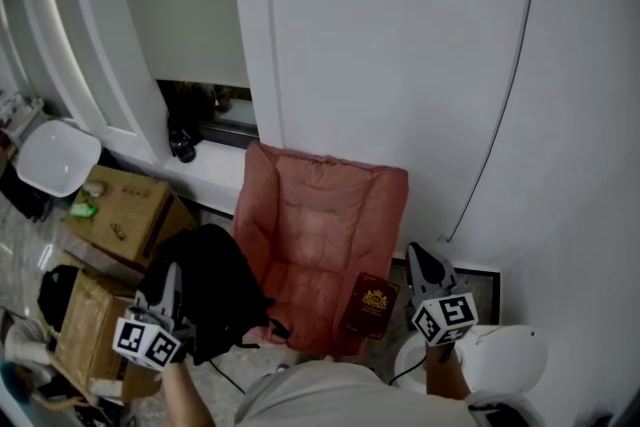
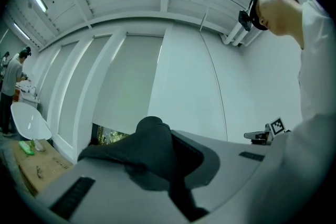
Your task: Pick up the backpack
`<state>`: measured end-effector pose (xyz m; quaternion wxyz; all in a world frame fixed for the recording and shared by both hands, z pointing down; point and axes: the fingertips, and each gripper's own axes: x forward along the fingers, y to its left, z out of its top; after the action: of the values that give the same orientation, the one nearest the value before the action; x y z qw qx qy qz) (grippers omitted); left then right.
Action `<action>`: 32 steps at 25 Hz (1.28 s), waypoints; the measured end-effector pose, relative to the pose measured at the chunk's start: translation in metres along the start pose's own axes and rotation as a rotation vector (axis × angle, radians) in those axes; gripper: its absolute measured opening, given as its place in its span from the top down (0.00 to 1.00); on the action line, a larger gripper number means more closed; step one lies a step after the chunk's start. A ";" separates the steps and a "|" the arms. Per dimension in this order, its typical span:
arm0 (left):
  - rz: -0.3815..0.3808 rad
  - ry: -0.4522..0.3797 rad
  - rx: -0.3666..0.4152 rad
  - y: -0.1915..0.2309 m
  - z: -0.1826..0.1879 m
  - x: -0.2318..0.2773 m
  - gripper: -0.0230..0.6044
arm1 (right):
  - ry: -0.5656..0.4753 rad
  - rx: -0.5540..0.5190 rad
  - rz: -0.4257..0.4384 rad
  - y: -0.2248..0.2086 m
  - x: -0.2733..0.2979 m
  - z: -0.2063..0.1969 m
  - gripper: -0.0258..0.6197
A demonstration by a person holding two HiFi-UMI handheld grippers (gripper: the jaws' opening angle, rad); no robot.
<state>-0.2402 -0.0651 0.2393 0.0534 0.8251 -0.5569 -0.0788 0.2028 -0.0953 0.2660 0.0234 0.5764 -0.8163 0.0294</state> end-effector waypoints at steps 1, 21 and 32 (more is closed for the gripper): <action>0.008 -0.003 0.007 0.000 0.003 -0.004 0.94 | -0.001 0.002 -0.004 -0.001 -0.001 0.000 0.93; 0.060 -0.025 -0.004 -0.003 0.009 -0.050 0.94 | 0.001 -0.017 -0.030 0.004 -0.019 0.011 0.93; 0.037 -0.032 0.036 -0.010 0.016 -0.053 0.94 | -0.011 -0.021 -0.047 0.006 -0.029 0.013 0.93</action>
<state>-0.2540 -0.0121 0.2254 0.0312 0.8142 -0.5740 -0.0812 0.2065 -0.0666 0.2509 0.0258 0.5951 -0.8030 0.0168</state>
